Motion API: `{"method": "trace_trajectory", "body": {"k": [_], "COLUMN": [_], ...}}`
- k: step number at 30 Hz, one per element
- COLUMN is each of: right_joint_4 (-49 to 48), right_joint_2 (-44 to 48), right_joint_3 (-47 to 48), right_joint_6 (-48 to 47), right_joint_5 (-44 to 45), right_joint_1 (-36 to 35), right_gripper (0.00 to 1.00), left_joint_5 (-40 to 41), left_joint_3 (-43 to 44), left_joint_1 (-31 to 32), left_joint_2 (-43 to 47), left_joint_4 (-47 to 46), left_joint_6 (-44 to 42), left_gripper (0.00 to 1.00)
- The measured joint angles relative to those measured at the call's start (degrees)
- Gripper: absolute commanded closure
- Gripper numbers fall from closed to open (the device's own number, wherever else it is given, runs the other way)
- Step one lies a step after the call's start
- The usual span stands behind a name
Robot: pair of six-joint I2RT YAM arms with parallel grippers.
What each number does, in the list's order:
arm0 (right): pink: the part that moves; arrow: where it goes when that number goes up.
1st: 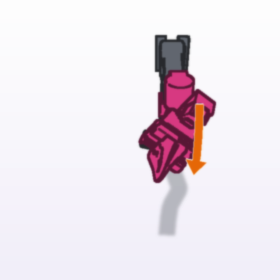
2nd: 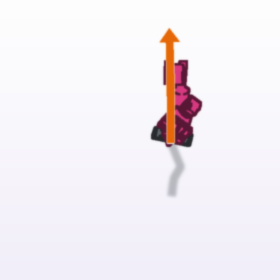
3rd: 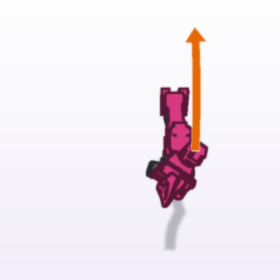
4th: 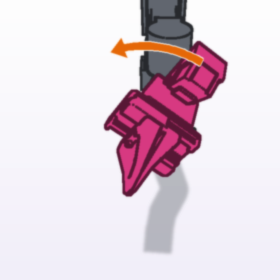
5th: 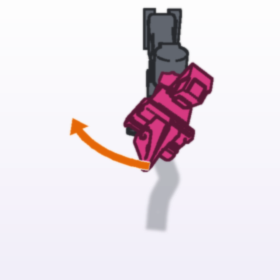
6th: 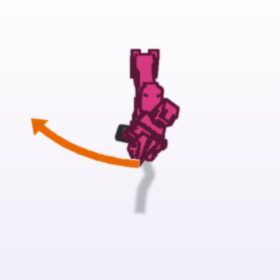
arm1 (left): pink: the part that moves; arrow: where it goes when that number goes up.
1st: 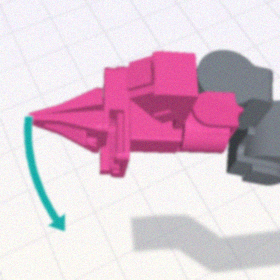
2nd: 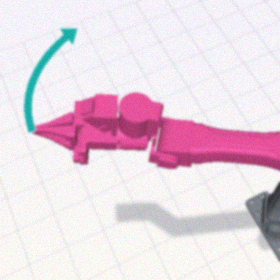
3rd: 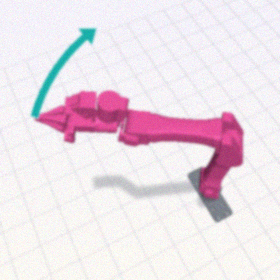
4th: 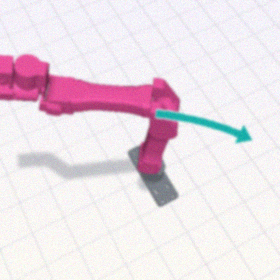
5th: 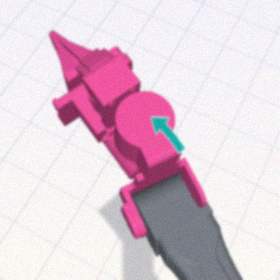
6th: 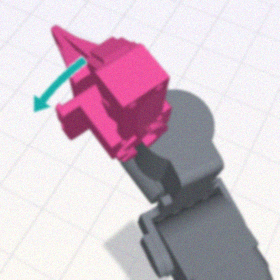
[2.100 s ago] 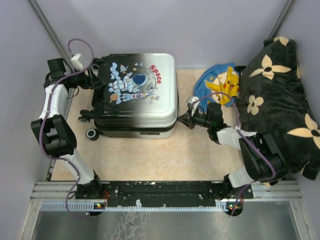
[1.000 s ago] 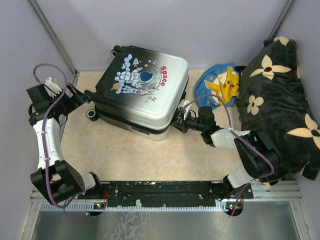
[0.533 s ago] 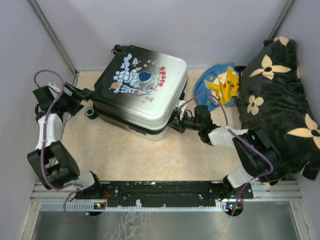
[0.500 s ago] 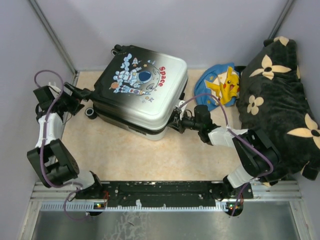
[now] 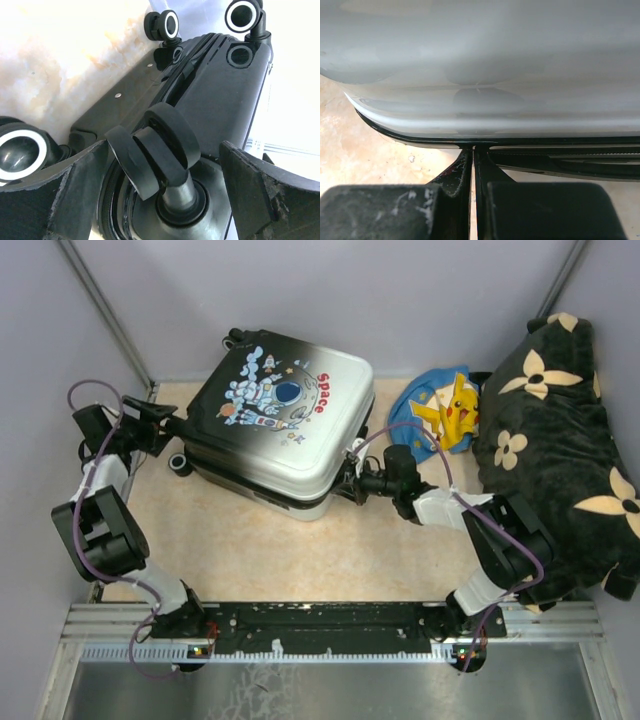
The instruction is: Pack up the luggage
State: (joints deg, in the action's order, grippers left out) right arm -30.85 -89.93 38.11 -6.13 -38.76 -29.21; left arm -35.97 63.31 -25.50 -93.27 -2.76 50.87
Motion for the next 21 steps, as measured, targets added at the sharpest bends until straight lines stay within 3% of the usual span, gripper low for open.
{"method": "trace_trajectory", "body": {"k": [6, 12, 17, 21], "right_joint_4": [2.2, 3.3, 3.7, 3.8], "right_joint_2": [-0.3, -0.3, -0.3, -0.3], "right_joint_3": [1.4, 1.8, 2.1, 2.1], "right_joint_6": [-0.7, -1.3, -1.3, -1.2], "right_joint_5": [-0.4, -0.3, 0.7, 0.9], "right_joint_1": [-0.2, -0.3, -0.7, -0.5], "right_gripper": [1.0, 1.0, 1.0, 1.0], "left_joint_5": [0.1, 1.0, 1.2, 1.2], "left_joint_3": [0.8, 0.3, 0.0, 0.9], "left_joint_1": [2.1, 2.7, 2.4, 1.9], "left_joint_2": [-3.3, -3.8, -3.7, -3.7], "left_joint_4": [-5.4, -7.5, -7.3, -5.0], "left_joint_6": [5.0, 8.4, 8.7, 5.9], "left_gripper": [0.25, 0.54, 0.96, 1.0]}}
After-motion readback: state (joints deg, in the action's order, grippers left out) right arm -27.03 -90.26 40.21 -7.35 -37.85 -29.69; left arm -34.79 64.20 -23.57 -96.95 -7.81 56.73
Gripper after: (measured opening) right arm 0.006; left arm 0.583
